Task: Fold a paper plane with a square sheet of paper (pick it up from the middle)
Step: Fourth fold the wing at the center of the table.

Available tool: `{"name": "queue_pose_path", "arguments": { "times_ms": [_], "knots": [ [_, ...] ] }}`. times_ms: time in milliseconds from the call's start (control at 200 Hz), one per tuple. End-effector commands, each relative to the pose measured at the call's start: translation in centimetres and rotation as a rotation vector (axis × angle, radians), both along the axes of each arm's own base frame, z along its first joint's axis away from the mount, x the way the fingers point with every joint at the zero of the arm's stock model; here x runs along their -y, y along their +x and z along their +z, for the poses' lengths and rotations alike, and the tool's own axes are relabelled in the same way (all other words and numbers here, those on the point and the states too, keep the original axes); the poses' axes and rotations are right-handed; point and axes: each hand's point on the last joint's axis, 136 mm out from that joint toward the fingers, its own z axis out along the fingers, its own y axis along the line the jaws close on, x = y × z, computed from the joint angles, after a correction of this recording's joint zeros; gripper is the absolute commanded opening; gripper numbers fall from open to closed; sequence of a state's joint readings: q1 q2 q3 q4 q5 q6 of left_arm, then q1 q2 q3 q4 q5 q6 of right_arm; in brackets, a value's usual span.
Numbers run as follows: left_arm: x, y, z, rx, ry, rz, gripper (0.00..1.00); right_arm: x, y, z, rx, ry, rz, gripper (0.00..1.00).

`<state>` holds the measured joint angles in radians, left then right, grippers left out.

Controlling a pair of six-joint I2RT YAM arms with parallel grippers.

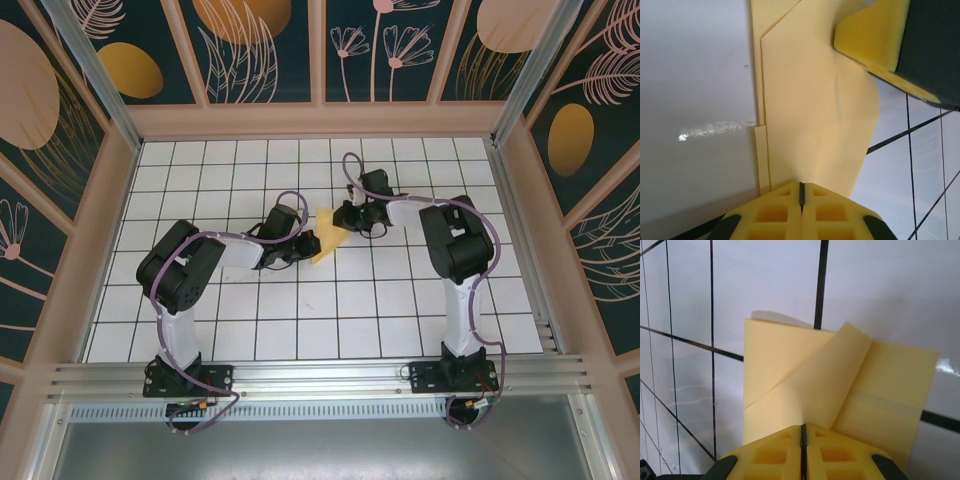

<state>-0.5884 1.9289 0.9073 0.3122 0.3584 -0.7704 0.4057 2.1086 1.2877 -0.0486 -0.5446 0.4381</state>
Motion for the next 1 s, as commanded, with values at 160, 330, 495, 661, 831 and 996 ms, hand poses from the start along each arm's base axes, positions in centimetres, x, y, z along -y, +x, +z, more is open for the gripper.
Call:
{"name": "queue_pose_path", "arguments": {
  "times_ms": [160,330,495,661,831,996],
  "knots": [
    [-3.0,-3.7,-5.4,-0.168,0.160,-0.008,0.03,3.5,4.6,-0.6,0.061,-0.068,-0.098,0.08],
    [-3.0,-3.7,-5.3,-0.166,0.161,-0.010,0.03,4.5,6.3,-0.3,0.072,-0.080,-0.129,0.08],
    [-3.0,-3.6,-5.2,-0.161,0.159,-0.010,0.03,5.2,7.6,0.9,0.100,-0.093,-0.151,0.08],
    [-2.9,-3.4,-5.1,-0.158,0.158,-0.006,0.03,3.6,6.4,4.4,0.166,-0.032,-0.085,0.08],
    [-3.0,-3.4,-5.2,-0.158,0.163,-0.003,0.03,-0.1,2.5,3.4,0.124,-0.001,0.046,0.08],
    [-3.1,-3.4,-5.2,-0.159,0.167,-0.003,0.03,-1.8,0.4,1.8,0.085,0.003,0.100,0.08]
  ]
}}
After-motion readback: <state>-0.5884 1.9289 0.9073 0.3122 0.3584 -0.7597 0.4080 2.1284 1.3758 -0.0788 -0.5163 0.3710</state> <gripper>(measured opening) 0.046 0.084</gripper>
